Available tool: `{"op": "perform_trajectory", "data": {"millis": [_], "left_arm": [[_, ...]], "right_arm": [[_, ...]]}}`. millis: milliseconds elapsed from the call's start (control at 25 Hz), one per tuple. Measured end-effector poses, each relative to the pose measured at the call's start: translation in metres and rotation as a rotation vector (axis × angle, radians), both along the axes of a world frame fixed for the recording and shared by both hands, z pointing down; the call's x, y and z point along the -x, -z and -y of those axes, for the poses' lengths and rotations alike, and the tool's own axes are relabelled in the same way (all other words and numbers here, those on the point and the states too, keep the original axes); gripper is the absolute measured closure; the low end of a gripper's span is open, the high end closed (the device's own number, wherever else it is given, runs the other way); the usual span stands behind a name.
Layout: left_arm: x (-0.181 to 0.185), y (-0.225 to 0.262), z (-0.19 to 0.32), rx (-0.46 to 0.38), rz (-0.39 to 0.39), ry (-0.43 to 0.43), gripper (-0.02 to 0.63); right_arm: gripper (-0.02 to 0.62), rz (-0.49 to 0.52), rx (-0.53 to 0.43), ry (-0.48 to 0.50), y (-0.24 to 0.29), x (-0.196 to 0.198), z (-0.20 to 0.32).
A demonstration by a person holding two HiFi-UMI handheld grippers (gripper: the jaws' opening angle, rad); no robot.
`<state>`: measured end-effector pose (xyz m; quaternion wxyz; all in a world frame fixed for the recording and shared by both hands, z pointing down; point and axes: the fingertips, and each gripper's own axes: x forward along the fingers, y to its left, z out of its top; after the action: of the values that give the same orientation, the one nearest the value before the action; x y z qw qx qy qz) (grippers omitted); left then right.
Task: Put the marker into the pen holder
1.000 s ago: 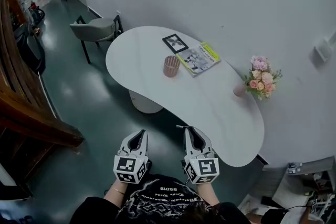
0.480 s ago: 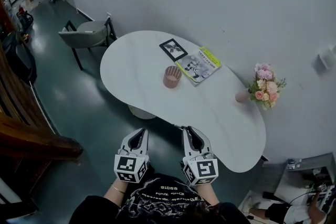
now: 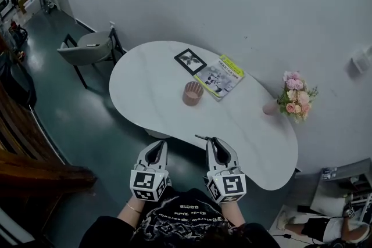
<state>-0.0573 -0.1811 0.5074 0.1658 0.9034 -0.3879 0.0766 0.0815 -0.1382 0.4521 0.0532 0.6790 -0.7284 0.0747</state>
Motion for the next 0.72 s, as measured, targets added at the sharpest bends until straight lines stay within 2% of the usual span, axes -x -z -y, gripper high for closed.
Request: {"op": "perform_trajectory", "data": {"millis": [360, 720], "left_arm": [[0.005, -0.001, 0.012, 0.014, 0.0, 0.034, 0.58], [-0.009, 0.01, 0.032, -0.007, 0.006, 0.058, 0.58]], "right_arm": [[0.529, -0.003, -0.01, 0.017, 0.006, -0.002, 0.023], [0.529, 0.015, -0.028, 0.053, 0.014, -0.016, 0.053]]}}
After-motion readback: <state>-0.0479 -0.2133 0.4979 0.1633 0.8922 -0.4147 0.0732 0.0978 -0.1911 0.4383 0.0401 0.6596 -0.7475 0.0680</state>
